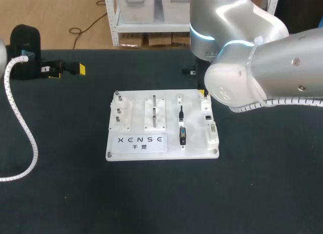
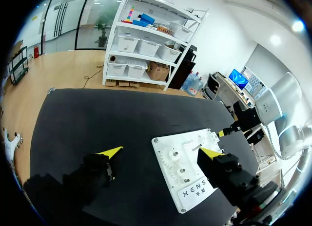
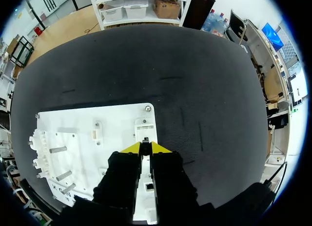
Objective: Insert the USB connector, Ethernet cable, and multi-pin plug into their matching sockets one by one.
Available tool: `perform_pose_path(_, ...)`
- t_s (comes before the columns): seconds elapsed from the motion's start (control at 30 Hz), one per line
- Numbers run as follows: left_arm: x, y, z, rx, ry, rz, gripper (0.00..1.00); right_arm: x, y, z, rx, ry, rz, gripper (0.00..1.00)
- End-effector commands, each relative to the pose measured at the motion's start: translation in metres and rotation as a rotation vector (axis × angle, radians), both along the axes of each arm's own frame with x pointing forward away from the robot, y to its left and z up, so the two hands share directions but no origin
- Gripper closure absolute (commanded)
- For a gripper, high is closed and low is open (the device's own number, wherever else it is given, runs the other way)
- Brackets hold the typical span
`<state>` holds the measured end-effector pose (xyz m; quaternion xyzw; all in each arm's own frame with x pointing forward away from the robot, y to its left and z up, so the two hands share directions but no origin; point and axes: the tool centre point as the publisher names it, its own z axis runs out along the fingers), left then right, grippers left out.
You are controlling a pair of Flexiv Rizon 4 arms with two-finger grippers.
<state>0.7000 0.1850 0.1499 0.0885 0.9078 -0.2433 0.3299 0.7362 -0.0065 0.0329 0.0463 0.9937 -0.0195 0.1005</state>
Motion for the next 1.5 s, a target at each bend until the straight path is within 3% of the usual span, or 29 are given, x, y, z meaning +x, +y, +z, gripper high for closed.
perform_pose_path(0.03, 0.000, 0.000, 0.000, 0.000, 0.000, 0.000, 0.00, 0.000, 0.000, -0.002, 0.001, -0.007, 0.001, 1.00)
perform_pose_path(1.03, 0.000, 0.000, 0.000, 0.000, 0.000, 0.000, 0.00, -0.007, -0.003, -0.004, 0.003, 0.005, -0.003, 1.00)
perform_pose_path(1.5, 0.000, 0.000, 0.000, 0.000, 0.000, 0.000, 0.00, 0.003, -0.009, -0.014, -0.020, 0.005, -0.034, 1.00)
